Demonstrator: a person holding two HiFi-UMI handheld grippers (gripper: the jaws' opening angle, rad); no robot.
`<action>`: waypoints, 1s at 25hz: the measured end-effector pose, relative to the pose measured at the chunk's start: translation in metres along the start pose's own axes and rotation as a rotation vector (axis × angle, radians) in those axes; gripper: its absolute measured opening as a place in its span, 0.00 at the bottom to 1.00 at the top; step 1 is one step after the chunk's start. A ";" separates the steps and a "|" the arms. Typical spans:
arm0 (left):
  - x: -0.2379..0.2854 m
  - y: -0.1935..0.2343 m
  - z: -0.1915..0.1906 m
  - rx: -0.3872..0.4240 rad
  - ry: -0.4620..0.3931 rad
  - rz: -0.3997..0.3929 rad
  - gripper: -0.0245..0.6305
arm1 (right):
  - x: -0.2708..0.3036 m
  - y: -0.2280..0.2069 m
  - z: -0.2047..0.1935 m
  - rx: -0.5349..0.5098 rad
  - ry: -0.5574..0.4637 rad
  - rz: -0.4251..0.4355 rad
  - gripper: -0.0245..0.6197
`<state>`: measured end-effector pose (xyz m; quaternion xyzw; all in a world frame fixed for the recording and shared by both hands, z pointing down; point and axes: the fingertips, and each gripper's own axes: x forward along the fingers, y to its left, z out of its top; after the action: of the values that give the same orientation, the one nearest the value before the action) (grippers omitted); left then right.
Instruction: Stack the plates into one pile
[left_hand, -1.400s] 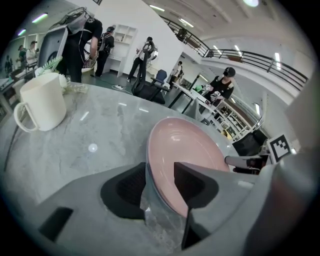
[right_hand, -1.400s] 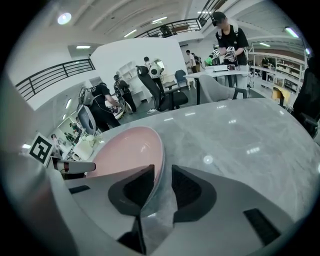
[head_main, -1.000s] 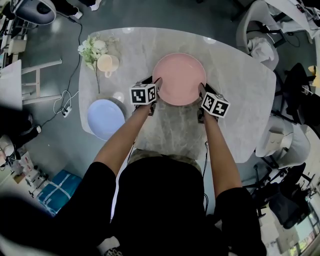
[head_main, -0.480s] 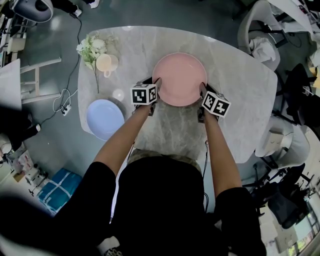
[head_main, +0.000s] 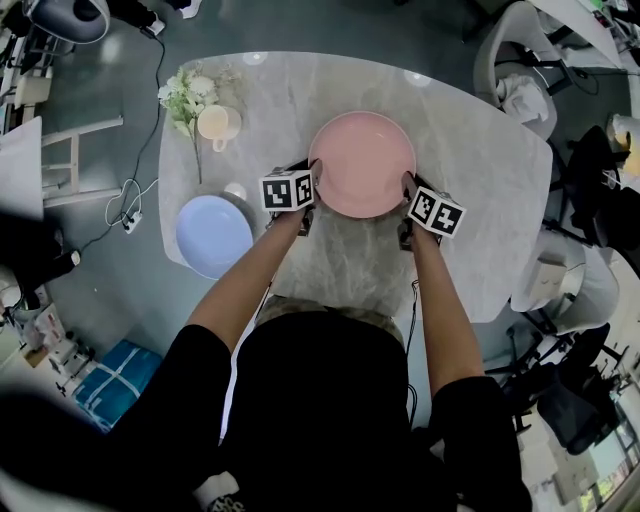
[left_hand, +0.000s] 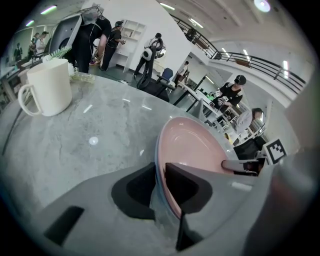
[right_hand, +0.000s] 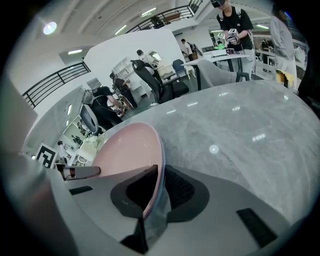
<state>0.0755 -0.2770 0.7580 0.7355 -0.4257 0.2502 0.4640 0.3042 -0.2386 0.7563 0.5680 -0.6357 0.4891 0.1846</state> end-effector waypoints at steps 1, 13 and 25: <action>-0.004 -0.002 -0.002 0.000 0.001 -0.006 0.15 | -0.005 0.001 -0.003 -0.001 -0.006 -0.002 0.12; -0.103 -0.036 -0.061 0.024 0.046 -0.101 0.13 | -0.116 0.034 -0.078 0.076 -0.045 -0.054 0.11; -0.180 -0.078 -0.156 0.138 0.079 -0.211 0.13 | -0.224 0.037 -0.196 0.159 -0.132 -0.117 0.11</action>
<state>0.0546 -0.0504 0.6536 0.7959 -0.3093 0.2572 0.4525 0.2717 0.0410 0.6527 0.6478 -0.5715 0.4880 0.1249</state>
